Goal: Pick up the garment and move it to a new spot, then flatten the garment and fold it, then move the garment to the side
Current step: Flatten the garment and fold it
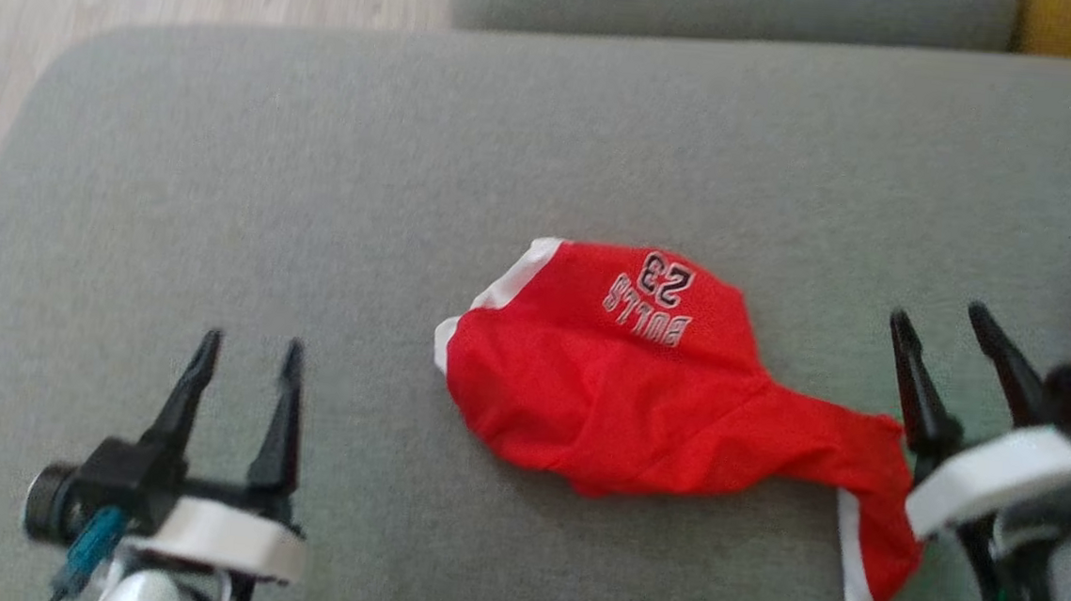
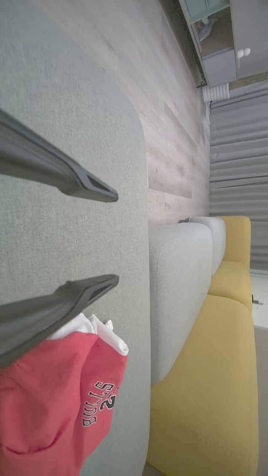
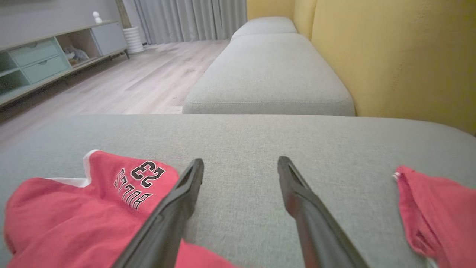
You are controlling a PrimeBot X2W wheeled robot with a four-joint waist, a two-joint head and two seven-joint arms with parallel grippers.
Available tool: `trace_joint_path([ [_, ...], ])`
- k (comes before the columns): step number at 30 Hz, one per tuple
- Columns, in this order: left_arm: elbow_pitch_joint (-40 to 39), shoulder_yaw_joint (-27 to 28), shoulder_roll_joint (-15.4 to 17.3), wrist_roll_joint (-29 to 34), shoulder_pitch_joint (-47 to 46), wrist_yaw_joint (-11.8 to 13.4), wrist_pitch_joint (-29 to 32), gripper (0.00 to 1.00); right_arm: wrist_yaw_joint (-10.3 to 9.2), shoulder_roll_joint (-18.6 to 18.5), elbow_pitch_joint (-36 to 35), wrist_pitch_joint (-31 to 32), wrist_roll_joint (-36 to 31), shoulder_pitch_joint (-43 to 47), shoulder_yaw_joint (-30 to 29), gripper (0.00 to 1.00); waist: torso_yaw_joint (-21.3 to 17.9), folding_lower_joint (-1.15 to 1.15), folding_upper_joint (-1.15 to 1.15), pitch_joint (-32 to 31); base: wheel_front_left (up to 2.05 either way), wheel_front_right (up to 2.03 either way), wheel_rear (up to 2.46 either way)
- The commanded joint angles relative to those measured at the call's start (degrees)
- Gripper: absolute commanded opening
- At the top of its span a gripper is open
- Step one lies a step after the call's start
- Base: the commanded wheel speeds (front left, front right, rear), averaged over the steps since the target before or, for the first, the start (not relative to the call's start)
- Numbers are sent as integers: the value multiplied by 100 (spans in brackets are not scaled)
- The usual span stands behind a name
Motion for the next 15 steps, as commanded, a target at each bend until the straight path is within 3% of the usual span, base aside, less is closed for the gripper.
trace_joint_path([
  [1,-147,149,20,86,-402,-46,-75,100,-4,-259,80,-20,126,-492,249,100,219,-1,0,337,0,0,0],
  [9,224,-61,-250,117,-973,-274,-250,100,-4,-904,1602,33,708,-1907,1380,100,559,-1,0,752,0,0,0],
  [15,562,-103,-391,52,-1162,-392,-411,100,-4,-1217,2414,469,1488,-2564,2843,100,700,-1,0,784,0,0,0],
])
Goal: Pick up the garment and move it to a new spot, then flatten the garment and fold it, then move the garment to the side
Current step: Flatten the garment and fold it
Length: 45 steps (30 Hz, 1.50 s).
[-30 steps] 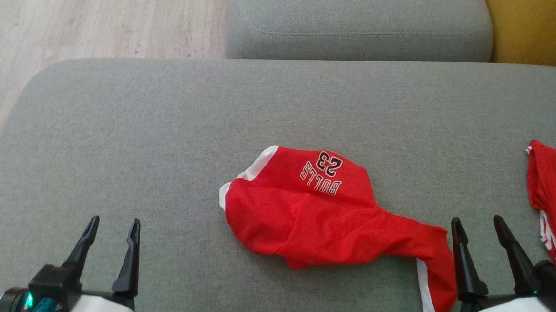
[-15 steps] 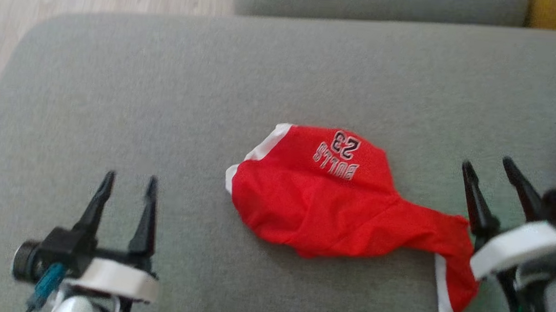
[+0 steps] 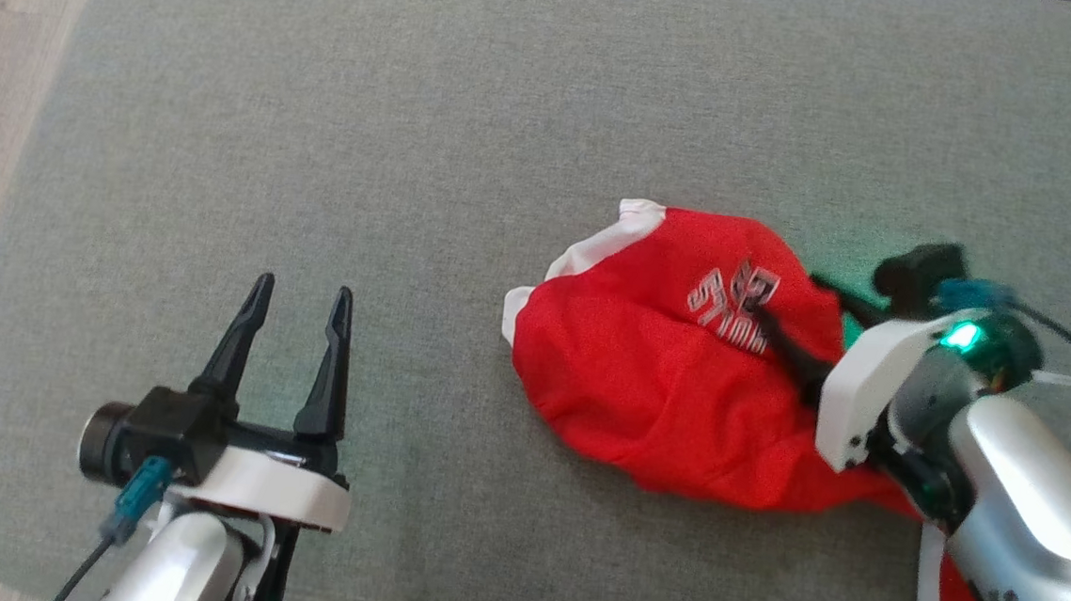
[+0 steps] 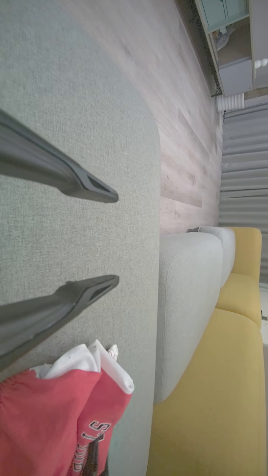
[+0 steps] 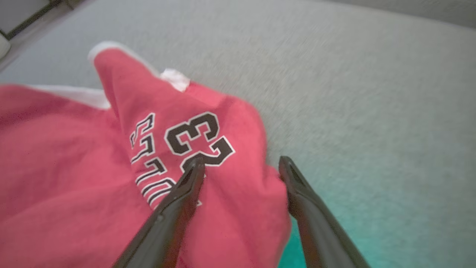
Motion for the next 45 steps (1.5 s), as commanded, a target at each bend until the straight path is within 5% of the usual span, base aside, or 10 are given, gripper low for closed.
trace_joint_path([
  [1,-135,162,71,-44,-268,-5,-73,100,-4,-137,-130,45,81,-83,104,100,8,-1,0,-10,0,0,0],
  [3,-59,166,57,-63,-273,-20,-110,100,-4,-237,-30,291,391,-182,471,89,6,-1,0,-43,0,0,0],
  [4,-32,171,53,-72,-269,-22,-126,100,-4,-286,-18,357,521,-231,609,4,-2,-1,0,-57,0,0,0],
  [5,-10,177,51,-80,-263,-22,-141,100,-4,-336,-25,360,628,-280,708,0,-11,-1,0,-70,0,0,0],
  [9,49,210,59,-106,-235,-10,-187,100,-4,-464,-192,-276,671,-407,594,0,-86,-1,0,-133,0,0,0],
  [15,50,273,111,-145,-98,66,-215,100,-4,-227,-420,-1166,264,270,-733,0,-304,-1,0,-262,0,0,0],
  [24,-100,290,215,-198,105,172,-94,100,-4,1094,-940,-1091,-653,2558,-2863,0,-543,-1,0,-379,0,0,0],
  [25,-132,293,242,-209,139,189,-64,100,-4,1420,-1099,-980,-770,2955,-3064,40,-573,-1,0,-395,0,0,0],
  [26,-145,296,257,-213,154,199,-48,100,-4,1529,-1192,-951,-838,3094,-3133,100,-593,-1,0,-401,0,0,0],
  [45,-382,359,386,-245,556,563,118,100,-4,1590,-3734,-1459,-1904,3194,-2919,100,-769,-1,0,-878,0,0,0],
])
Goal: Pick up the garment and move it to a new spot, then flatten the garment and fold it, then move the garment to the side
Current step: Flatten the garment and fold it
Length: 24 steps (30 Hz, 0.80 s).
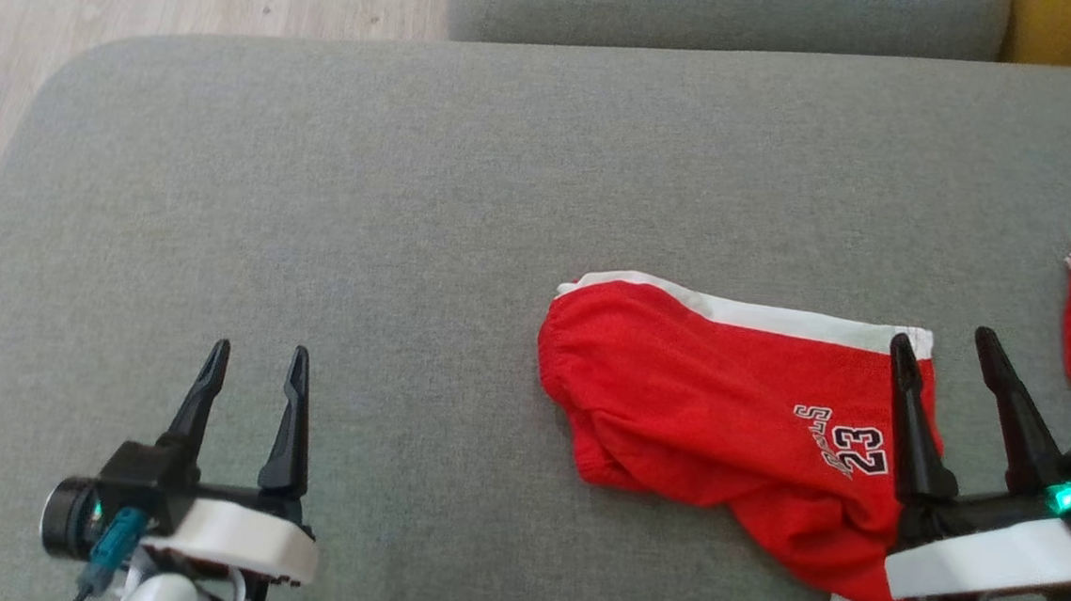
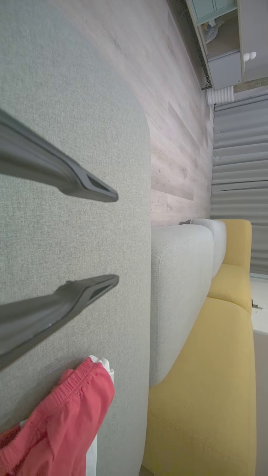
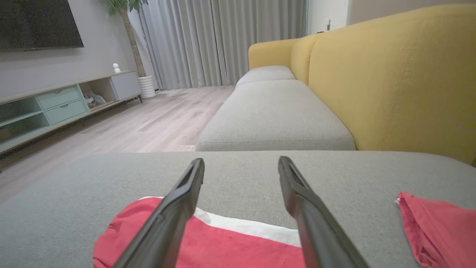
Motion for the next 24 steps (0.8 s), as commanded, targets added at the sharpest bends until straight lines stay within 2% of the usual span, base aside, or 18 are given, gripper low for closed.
trace_joint_path([
  [1,-211,276,148,-42,-77,75,15,100,-4,-91,-267,31,-23,-59,143,100,-16,0,0,-29,0,0,0],
  [7,-304,271,164,-48,39,173,55,100,-4,27,-571,167,-5,128,190,100,-67,0,0,-58,0,0,0],
  [17,-354,216,177,-31,-74,176,97,100,-4,79,-655,255,10,125,176,100,-61,0,0,28,0,0,0],
  [20,-435,14,85,28,-324,84,262,100,-4,84,-658,268,26,104,164,100,-58,0,0,119,0,0,0],
  [24,-378,-533,-284,43,-937,-255,745,100,-4,93,-656,291,61,24,165,100,-93,0,0,325,0,0,0],
])
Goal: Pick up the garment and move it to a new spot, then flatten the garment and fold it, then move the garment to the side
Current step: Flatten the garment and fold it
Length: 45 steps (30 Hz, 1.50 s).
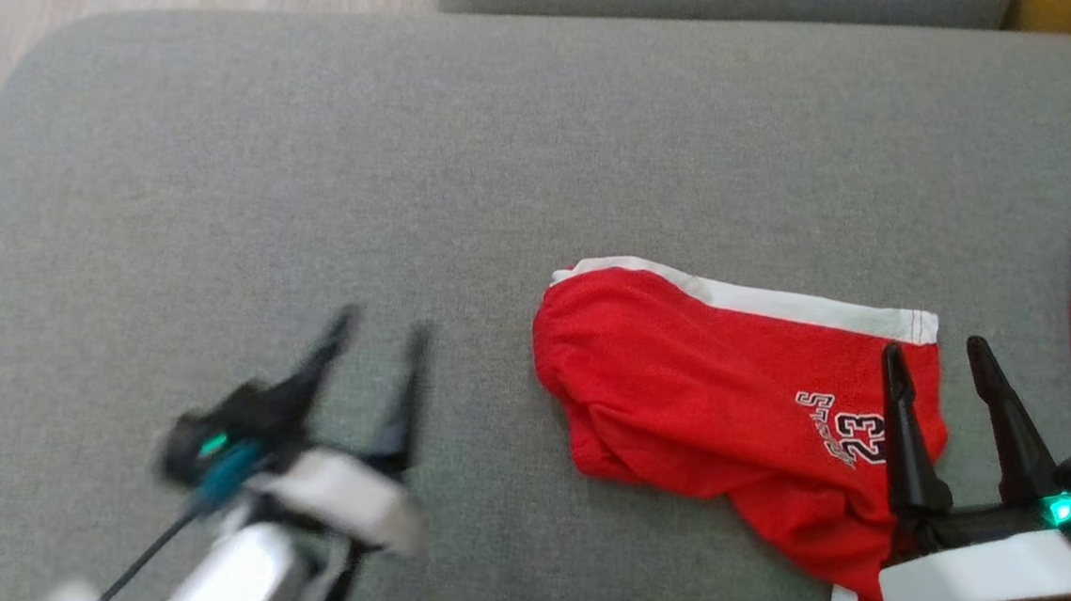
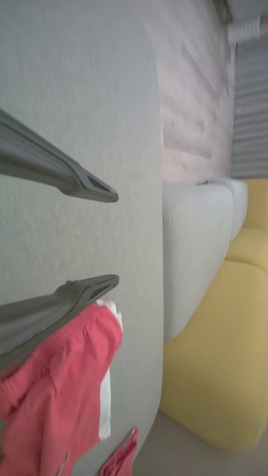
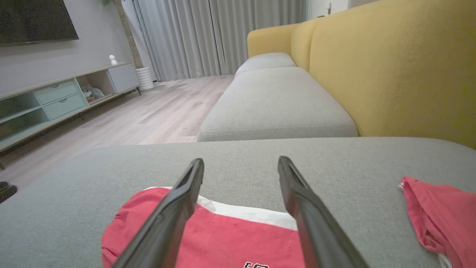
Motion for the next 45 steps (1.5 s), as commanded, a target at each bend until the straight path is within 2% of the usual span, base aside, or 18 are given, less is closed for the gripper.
trace_joint_path([
  [1,-109,17,-109,41,-463,-89,132,100,-4,-9,-213,4,43,-227,110,100,-38,0,0,116,0,0,0],
  [4,191,-428,-507,-33,-832,-348,584,100,-4,-11,-174,3,80,-300,139,100,-120,0,0,246,0,0,0],
  [8,749,-771,-822,-168,-1162,-640,1034,100,-4,0,-106,-13,133,-370,145,100,-235,0,0,375,0,0,0],
  [16,1447,-916,-1031,-249,-1415,-727,1274,100,-4,20,-1,-60,197,-435,135,100,-352,0,0,473,0,0,0],
  [17,1493,-944,-1036,-246,-1443,-772,1262,78,-4,22,7,-66,201,-441,135,100,-357,0,0,479,0,0,0],
  [18,1525,-973,-1039,-240,-1466,-827,1231,0,-4,25,16,-70,209,-448,134,100,-359,0,0,482,0,0,0],
  [20,1563,-1026,-1022,-197,-1484,-898,1138,0,-4,28,35,-76,229,-464,122,100,-349,0,0,478,0,0,0],
  [25,1408,-1232,-763,144,-1422,-865,1003,0,-4,43,67,-80,285,-434,54,100,-260,0,0,371,0,0,0],
  [30,954,-1820,-287,547,-1047,-993,1343,0,-4,61,128,-46,324,-351,24,100,-129,0,0,205,0,0,0],
  [34,770,-2134,16,552,-621,-1081,1674,0,-4,72,141,-14,344,-328,26,100,-65,0,0,137,0,0,0],
  [39,791,-2189,82,465,-380,-1027,1692,0,-4,81,127,-8,346,-321,26,100,-19,0,0,128,0,0,0],
  [43,864,-2086,0,384,-333,-966,1394,0,-4,85,116,16,339,-326,14,100,4,0,0,112,0,0,0],
  [44,858,-2040,-46,371,-329,-942,1234,38,-4,84,114,25,336,-326,7,100,9,0,0,103,0,0,0],
  [45,849,-2002,-90,362,-326,-926,1079,100,-4,81,108,34,327,-326,-4,100,16,0,0,91,0,0,0],
])
